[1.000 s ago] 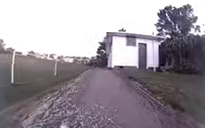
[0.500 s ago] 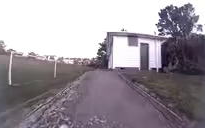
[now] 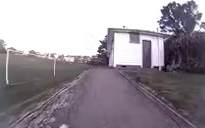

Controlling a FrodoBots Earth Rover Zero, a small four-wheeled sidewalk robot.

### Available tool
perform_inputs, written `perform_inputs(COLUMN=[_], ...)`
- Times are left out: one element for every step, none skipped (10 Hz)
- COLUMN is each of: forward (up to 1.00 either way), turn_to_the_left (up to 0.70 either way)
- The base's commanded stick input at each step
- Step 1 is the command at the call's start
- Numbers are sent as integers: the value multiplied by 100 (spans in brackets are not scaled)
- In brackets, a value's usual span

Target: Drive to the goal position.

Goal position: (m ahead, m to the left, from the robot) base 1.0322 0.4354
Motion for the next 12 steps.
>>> perform_inputs(forward=[70,70,70,70,70,70,70,70,70,70,70,70], turn_to_the_left=[0,0,0,0,0,0,0,0,0,0,0,0])
